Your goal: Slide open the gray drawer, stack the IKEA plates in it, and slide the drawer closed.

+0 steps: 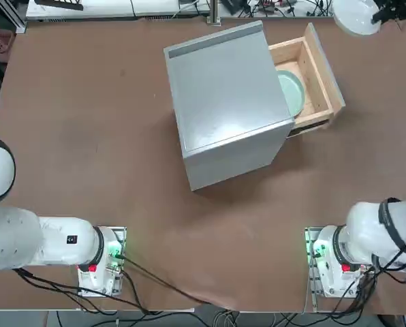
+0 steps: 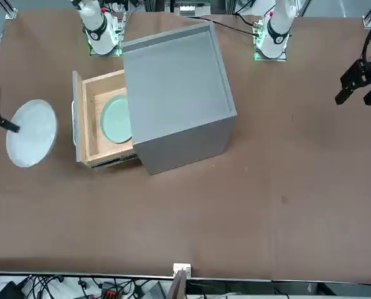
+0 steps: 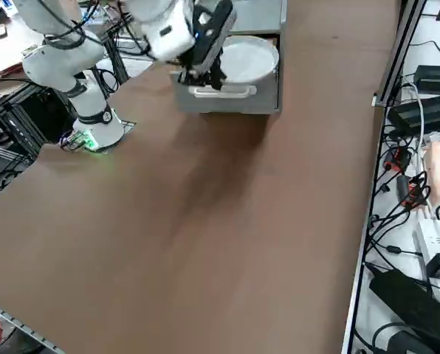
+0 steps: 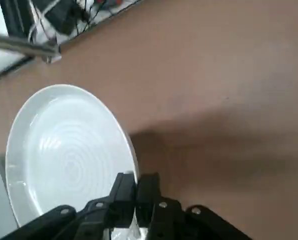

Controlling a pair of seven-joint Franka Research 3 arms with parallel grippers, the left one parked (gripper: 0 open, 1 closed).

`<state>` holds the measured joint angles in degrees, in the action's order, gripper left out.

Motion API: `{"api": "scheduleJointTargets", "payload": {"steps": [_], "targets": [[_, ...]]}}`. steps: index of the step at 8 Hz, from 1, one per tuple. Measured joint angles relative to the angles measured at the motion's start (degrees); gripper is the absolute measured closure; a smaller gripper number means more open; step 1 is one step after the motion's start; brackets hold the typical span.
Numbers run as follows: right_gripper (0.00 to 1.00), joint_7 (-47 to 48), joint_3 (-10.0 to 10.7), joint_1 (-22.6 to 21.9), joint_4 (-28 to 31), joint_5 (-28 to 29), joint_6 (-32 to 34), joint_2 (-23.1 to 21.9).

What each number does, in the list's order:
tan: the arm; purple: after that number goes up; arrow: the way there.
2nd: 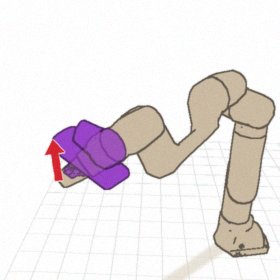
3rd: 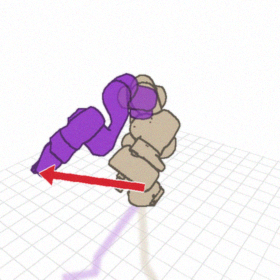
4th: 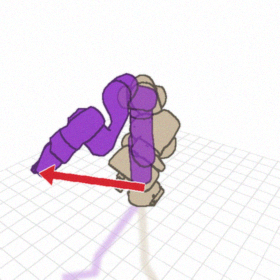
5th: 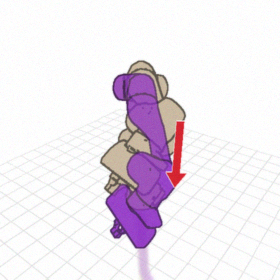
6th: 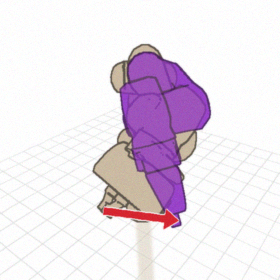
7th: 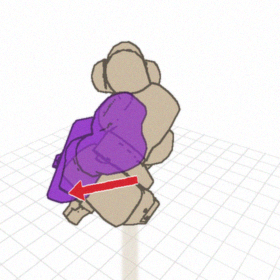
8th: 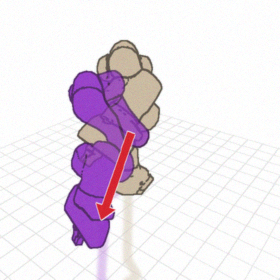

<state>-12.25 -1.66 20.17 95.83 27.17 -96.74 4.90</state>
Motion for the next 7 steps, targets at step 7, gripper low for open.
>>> {"api": "scheduleJointTargets", "payload": {"steps": [7], "targets": [[1.0,-0.03,-0.29,-16.2,5.31,-11.19,1.27,-2.46]]}}
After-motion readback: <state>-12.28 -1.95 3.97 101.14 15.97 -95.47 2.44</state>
